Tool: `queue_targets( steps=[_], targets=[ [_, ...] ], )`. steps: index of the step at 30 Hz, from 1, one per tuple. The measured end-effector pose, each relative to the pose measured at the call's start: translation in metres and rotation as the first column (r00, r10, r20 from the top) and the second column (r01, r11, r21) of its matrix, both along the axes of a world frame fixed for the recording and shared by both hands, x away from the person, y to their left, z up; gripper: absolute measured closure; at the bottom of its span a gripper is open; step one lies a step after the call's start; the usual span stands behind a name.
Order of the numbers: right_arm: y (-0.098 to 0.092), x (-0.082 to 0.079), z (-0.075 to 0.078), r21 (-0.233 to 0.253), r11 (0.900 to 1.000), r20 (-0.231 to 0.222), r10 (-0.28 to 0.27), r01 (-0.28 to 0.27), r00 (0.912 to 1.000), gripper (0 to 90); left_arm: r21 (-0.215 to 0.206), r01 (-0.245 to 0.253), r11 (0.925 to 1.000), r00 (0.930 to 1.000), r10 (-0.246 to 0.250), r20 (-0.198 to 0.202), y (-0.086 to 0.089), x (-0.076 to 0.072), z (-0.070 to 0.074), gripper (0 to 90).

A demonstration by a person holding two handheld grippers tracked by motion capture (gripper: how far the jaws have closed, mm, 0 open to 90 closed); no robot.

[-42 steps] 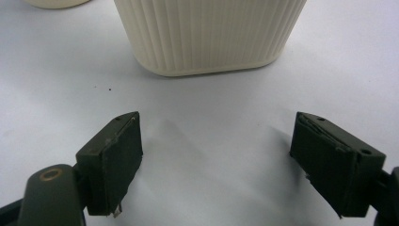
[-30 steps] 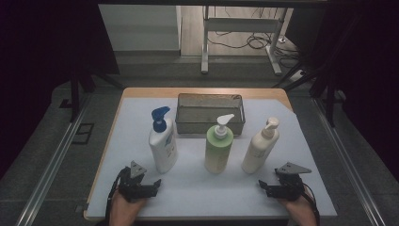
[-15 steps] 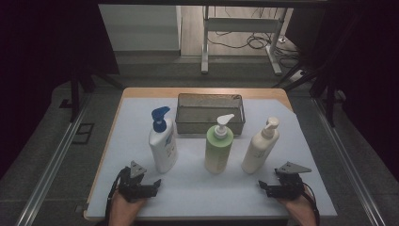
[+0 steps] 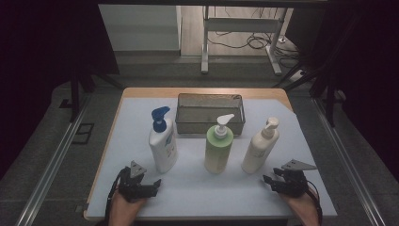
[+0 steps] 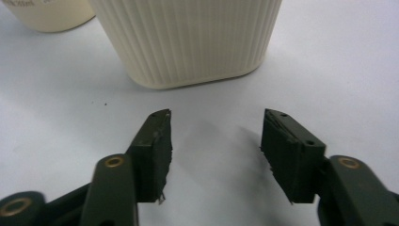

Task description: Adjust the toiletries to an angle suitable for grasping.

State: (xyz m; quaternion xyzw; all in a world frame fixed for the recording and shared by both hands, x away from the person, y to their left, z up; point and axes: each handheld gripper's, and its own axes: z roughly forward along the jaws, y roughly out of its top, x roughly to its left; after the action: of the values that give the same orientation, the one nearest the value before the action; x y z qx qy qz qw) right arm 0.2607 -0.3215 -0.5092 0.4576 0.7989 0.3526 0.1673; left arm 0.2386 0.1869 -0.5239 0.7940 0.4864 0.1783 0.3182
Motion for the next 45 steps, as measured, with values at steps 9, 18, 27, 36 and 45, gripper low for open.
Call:
queue_targets(
  steps=[9, 18, 27, 36, 45],
  targets=[
    [-0.005, 0.008, 0.005, -0.027, 1.000, 0.009, 0.004, -0.003, 1.0000, 65.8, 0.000, 0.000, 1.0000, 1.0000, 0.000, 0.000, 0.000, 0.000, 0.000, 10.8],
    [-0.008, 0.021, 0.009, 0.003, 1.000, 0.021, -0.006, 0.006, 0.9998, 87.1, 0.000, 0.000, 1.0000, 1.0000, 0.000, 0.001, 0.000, 0.000, 0.000, 10.8],
    [-0.008, 0.035, 0.012, 0.011, 0.999, 0.033, -0.031, 0.030, 0.9990, 89.9, 0.003, 0.001, 1.0000, 1.0000, -0.001, 0.001, 0.000, 0.000, 0.000, 10.8],
    [-0.003, 0.042, 0.012, 0.008, 1.000, 0.036, -0.021, 0.021, 0.9991, 89.8, 0.002, 0.000, 1.0000, 1.0000, 0.000, 0.001, 0.000, 0.000, 0.000, 10.8],
    [-0.004, 0.048, 0.011, 0.033, 0.999, 0.023, -0.035, 0.034, 0.9991, 89.8, -0.001, -0.001, 1.0000, 1.0000, 0.001, 0.001, 0.000, 0.000, 0.000, 10.8]
  ],
)
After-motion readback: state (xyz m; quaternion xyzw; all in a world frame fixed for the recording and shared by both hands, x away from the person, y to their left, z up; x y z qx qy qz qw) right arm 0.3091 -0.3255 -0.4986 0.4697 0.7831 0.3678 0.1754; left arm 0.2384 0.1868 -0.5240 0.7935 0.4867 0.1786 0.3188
